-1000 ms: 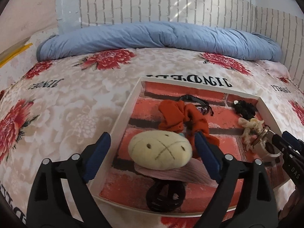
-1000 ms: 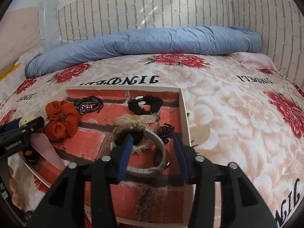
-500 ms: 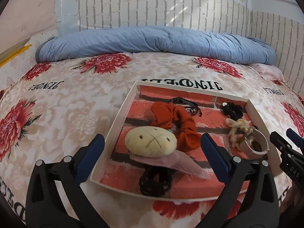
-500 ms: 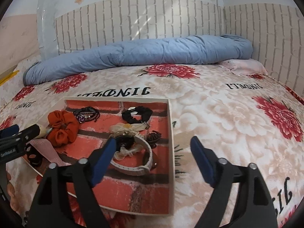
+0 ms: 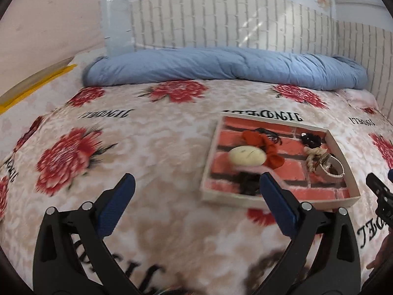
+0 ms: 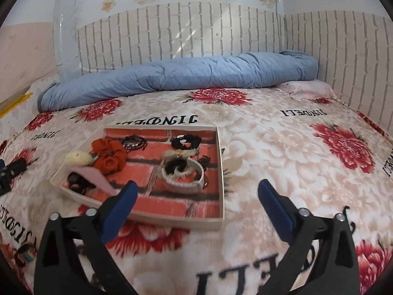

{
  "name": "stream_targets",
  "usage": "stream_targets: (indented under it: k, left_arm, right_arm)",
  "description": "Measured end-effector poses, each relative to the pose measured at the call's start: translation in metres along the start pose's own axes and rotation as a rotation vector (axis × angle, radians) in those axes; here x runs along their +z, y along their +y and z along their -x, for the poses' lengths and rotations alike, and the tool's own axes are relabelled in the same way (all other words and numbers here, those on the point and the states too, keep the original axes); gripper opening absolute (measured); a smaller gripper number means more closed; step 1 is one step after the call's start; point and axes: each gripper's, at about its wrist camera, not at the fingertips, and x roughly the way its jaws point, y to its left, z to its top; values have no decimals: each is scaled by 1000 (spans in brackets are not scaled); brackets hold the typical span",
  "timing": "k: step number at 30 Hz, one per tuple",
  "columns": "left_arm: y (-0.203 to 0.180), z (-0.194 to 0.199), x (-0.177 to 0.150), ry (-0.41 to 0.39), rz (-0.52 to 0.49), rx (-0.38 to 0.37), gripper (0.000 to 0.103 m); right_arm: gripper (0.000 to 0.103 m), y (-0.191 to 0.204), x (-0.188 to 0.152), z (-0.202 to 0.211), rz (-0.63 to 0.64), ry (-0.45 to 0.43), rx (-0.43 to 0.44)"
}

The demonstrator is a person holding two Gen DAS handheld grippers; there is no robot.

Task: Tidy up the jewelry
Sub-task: 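Move left tool toward rainbow-beaded claw clip while right tool approaches wooden bead bracelet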

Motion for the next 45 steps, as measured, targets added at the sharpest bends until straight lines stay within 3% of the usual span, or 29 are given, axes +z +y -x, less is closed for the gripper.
stream_targets:
  k: [8,12,21,24,30,33,37,45]
  left_arm:
    - [52,39,-36,8,30,43,98]
    - [66,41,-55,28,21,51,98]
    - [86,33,-89,99,10,2,98]
    - [95,33,-94,102,41,-57,98]
    - [91,37,-105,85,-13,-13,98]
    - [89,33,-111,121,-14,-24,98]
    - [86,22,-120,165,-24,-41,98]
    - [81,15,-126,189,-41,-111,98]
  right_arm:
    - [99,13,-34,26,31,48,-64]
    - [99,13,-44,32,6,67,-52]
    - [99,21,-56,34,-8,109,34]
    - [99,29,-61,31,-8,145,57]
    - [98,53,-69,27,74,166,44]
    - [96,57,-71,25,70,187,56]
    - [84,69,-75,22,95,214,50]
    - [78,84,-83,11,88,273,72]
